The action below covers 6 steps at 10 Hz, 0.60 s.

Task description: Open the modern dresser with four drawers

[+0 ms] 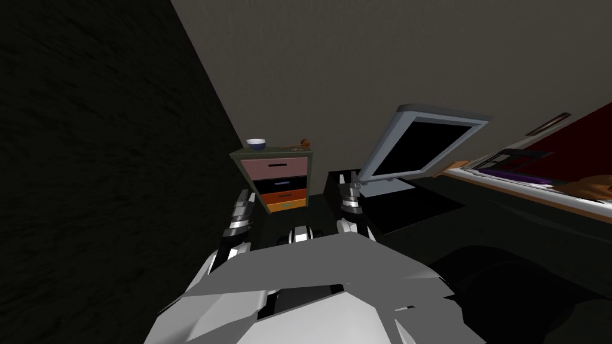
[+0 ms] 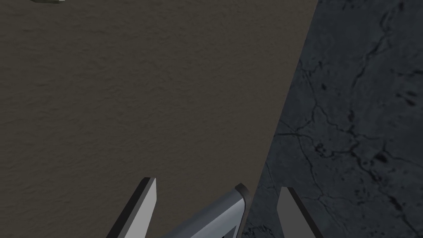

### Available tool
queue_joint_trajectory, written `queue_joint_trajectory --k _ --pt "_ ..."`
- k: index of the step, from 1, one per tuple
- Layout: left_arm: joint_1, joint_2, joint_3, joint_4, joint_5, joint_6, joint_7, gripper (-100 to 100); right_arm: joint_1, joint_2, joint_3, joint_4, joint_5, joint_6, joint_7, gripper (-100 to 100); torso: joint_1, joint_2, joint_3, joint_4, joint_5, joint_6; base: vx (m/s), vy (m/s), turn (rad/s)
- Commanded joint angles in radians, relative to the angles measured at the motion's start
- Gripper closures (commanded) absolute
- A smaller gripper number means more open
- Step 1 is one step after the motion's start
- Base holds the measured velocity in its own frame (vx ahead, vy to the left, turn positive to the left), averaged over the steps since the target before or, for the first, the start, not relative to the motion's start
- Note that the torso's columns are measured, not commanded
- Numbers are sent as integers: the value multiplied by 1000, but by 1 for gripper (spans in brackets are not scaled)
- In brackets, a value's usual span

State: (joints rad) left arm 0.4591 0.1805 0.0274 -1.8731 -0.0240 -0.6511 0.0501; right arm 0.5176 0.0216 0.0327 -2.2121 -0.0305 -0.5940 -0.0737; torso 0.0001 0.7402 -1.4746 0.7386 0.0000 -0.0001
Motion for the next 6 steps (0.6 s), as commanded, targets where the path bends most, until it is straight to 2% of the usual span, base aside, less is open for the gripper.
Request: queue_joint_trajectory --k 1,5,6 --pt "-9 13 3 92 0 -36 3 -100 0 0 0 0 0 0 0 0 0 -2 -1 0 0 0 157 17 -32" --pt "-27 13 3 246 -3 -105 2 -100 0 0 0 0 0 0 0 0 -1 -2 -2 -1 0 0 173 14 -33" --pt "-27 13 3 264 -3 -105 2 -100 0 0 0 0 0 0 0 0 -1 -1 -1 0 0 0 105 20 -6"
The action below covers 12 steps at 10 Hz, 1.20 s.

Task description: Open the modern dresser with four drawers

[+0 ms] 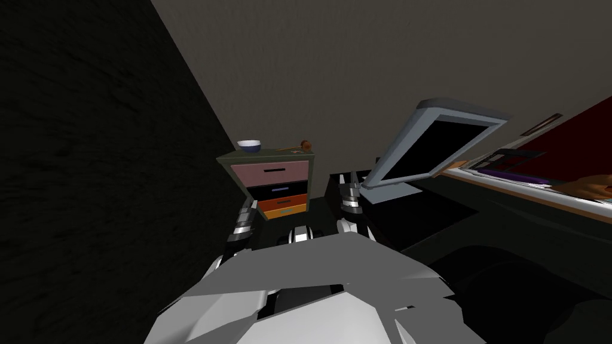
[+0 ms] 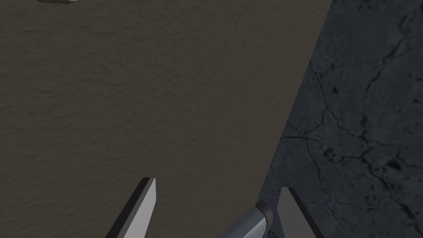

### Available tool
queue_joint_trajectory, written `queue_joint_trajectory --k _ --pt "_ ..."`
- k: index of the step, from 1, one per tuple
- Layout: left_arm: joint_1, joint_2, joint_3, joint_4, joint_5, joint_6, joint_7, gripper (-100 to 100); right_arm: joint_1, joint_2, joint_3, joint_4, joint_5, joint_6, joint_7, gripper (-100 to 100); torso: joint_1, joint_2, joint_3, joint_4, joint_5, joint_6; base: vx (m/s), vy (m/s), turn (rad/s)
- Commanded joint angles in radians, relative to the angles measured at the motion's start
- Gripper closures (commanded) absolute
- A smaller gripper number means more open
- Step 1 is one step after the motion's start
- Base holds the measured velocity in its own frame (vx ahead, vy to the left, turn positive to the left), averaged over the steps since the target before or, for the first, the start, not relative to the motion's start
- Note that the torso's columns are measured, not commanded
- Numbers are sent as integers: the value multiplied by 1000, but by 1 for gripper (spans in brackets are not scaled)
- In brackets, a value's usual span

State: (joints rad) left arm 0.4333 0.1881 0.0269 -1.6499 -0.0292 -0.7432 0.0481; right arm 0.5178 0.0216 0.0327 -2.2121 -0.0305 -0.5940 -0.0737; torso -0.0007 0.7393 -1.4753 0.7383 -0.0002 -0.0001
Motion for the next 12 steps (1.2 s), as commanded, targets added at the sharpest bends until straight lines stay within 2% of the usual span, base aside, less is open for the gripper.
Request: queue_joint_trajectory --k 1,2,4,12 --pt "-6 3 3 73 1 -31 3 -100 0 0 0 0 0 0 0 0 1 3 1 1 0 0 115 36 -20" --pt "-6 3 3 84 1 -31 3 -100 0 0 0 0 0 0 0 0 2 1 1 0 1 0 89 21 -15" --pt "-15 -2 3 157 -1 -65 2 -100 0 0 0 0 0 0 0 0 -1 -1 0 0 0 0 118 7 -29" --pt "-35 -20 3 366 -5 -143 1 -100 0 0 0 0 0 0 0 0 1 -1 -1 0 0 0 100 17 -18"
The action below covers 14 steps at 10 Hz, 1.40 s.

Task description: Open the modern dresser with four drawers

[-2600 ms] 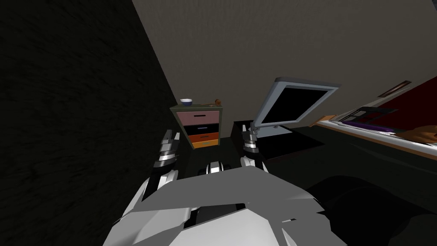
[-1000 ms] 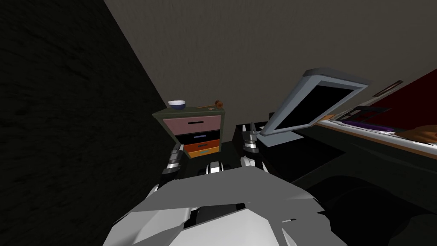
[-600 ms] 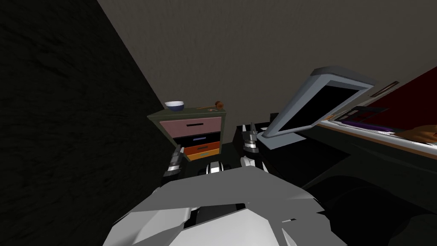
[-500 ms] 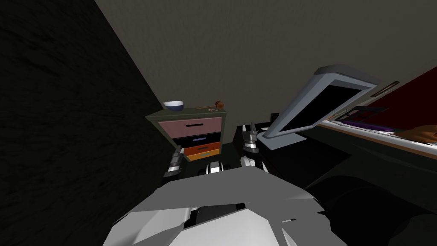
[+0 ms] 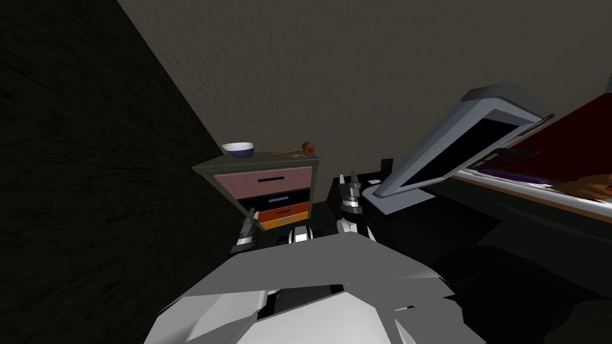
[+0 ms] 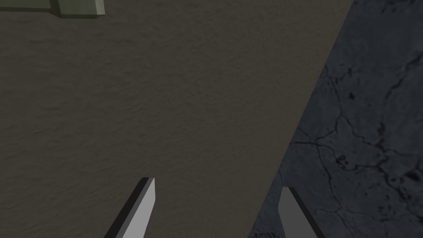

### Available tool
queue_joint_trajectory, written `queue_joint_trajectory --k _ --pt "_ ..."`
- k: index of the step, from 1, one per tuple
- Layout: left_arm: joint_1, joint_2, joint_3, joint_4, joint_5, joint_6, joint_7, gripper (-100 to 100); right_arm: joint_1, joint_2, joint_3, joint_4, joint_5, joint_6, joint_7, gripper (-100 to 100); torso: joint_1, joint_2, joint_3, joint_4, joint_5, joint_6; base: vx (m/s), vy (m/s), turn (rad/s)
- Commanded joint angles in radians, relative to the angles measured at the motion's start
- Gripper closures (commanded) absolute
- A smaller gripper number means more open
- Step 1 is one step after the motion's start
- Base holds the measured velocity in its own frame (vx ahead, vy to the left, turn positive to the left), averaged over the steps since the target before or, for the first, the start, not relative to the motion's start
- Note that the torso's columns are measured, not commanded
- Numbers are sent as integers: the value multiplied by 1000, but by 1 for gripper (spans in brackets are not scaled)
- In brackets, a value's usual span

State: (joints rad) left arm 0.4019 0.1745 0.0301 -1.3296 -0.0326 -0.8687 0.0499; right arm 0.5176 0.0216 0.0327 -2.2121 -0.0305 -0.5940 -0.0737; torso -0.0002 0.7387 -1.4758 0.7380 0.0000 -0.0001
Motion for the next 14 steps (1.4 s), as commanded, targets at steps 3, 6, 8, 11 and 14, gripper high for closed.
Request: queue_joint_trajectory --k 3,6,8,11,14 --pt "-10 -20 -1 113 -2 -45 -1 -100 0 0 0 0 0 0 0 0 0 0 0 0 0 0 95 10 -18" --pt "-19 -52 -1 199 -4 -80 -2 -100 0 0 0 0 0 0 0 0 1 -2 -1 0 0 0 115 18 -22" --pt "-26 -104 -1 265 -5 -106 -2 -100 0 0 0 0 0 0 0 0 0 0 0 0 0 0 107 13 -22" --pt "-30 -173 -1 302 -6 -120 -3 -100 0 0 0 0 0 0 0 0 0 1 1 0 0 0 83 13 -12" --pt "-35 -157 1 252 -4 -69 1 -100 0 0 0 0 0 0 0 0 0 0 0 0 0 0 38 -2 -6"
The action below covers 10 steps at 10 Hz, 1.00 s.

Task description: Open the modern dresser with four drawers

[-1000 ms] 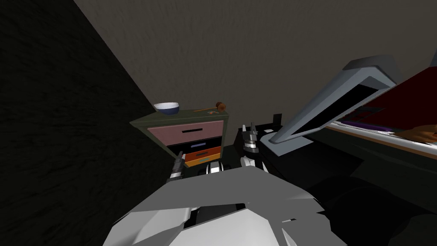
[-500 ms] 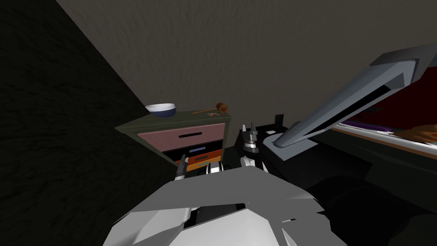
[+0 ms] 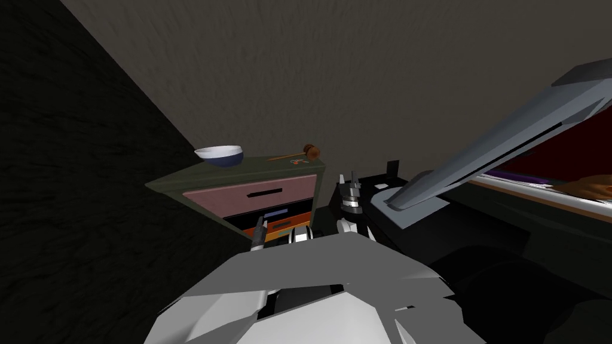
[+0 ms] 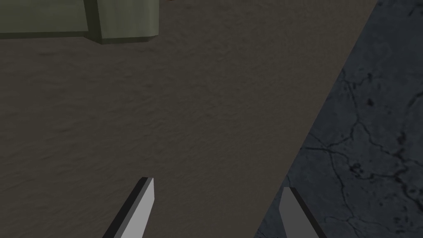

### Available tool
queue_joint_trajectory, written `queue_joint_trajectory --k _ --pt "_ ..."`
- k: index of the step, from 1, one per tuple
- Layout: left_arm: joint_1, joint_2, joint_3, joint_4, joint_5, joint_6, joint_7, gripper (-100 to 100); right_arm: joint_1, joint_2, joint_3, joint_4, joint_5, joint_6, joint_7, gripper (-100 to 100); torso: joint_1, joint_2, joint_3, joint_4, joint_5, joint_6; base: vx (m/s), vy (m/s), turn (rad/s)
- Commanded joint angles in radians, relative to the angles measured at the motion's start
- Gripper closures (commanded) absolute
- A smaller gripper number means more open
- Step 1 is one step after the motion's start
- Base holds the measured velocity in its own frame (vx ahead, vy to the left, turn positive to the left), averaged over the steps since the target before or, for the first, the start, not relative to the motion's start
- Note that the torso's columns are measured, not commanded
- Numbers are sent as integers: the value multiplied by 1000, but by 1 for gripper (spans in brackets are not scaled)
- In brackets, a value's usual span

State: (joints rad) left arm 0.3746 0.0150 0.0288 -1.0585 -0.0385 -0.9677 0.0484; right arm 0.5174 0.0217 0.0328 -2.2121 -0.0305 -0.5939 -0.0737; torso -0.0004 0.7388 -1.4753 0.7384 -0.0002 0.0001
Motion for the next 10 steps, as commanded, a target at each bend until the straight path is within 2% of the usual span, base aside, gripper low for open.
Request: queue_joint_trajectory --k 1,2,4,7,8,9,10 --pt "-1 1 0 -19 1 20 2 -100 0 0 0 0 0 0 0 0 0 -2 -1 -1 0 0 21 0 -2" --pt "-2 -2 0 10 0 -4 -1 100 0 0 0 0 0 0 0 0 0 0 -1 0 0 0 -27 2 9" --pt "12 4 -4 -31 -2 16 7 100 0 0 0 0 0 0 0 0 4 -5 -1 -3 4 2 -72 -7 19" --pt "39 11 -10 -69 -7 43 17 100 0 0 0 0 0 0 0 0 -1 1 1 0 0 0 -185 -35 11" --pt "32 8 -9 -59 -6 34 14 100 -1 0 0 0 0 0 0 0 0 2 1 0 0 0 -104 -14 3" --pt "33 50 -9 -64 -6 40 15 -100 0 0 0 0 0 0 0 0 1 -5 -2 -1 0 0 -17 -8 -3" --pt "32 66 -9 -66 -5 42 15 -100 0 0 0 0 0 0 0 0 2 -8 -5 -2 0 0 0 0 0"
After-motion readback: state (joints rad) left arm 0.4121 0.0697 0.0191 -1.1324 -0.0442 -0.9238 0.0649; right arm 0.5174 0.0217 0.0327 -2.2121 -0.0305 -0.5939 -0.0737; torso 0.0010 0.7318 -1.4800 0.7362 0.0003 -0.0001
